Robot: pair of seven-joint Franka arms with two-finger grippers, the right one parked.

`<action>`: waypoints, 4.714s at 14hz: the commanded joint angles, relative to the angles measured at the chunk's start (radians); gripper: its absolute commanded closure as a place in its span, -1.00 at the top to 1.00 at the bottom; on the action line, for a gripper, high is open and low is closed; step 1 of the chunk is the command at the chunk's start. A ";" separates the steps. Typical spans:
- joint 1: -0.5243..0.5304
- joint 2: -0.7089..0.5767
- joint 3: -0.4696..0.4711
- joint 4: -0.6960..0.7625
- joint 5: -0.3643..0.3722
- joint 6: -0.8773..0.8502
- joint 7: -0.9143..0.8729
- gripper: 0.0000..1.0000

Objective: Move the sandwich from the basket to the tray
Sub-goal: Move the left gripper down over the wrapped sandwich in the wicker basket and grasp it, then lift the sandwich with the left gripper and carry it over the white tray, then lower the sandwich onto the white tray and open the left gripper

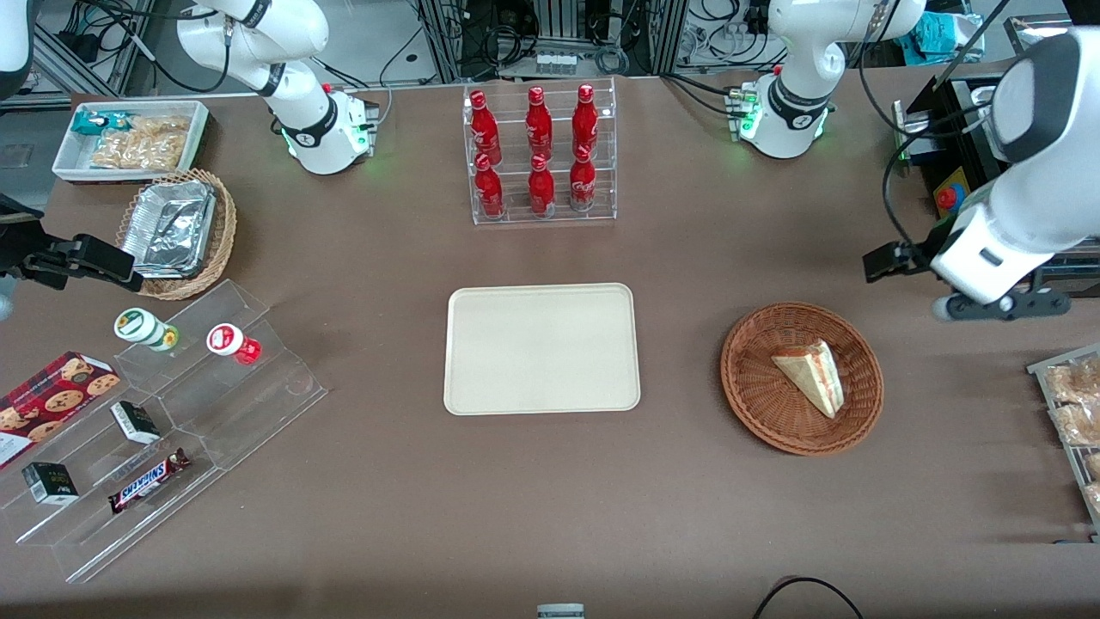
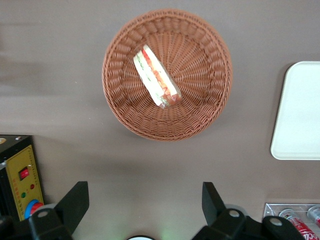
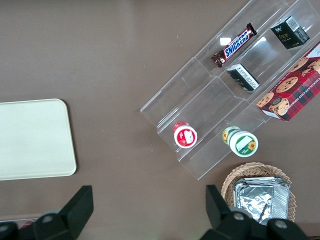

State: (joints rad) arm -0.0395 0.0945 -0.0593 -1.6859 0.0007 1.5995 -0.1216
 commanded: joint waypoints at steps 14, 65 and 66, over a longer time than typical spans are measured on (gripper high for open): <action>-0.007 0.129 0.009 -0.416 0.013 0.718 -0.594 1.00; -0.622 0.758 -0.175 0.399 0.116 0.502 -0.891 0.07; -0.622 0.758 -0.175 0.394 0.116 0.504 -0.880 0.74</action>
State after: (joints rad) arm -0.6477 0.8387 -0.2375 -1.3108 0.0988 2.0929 -0.9781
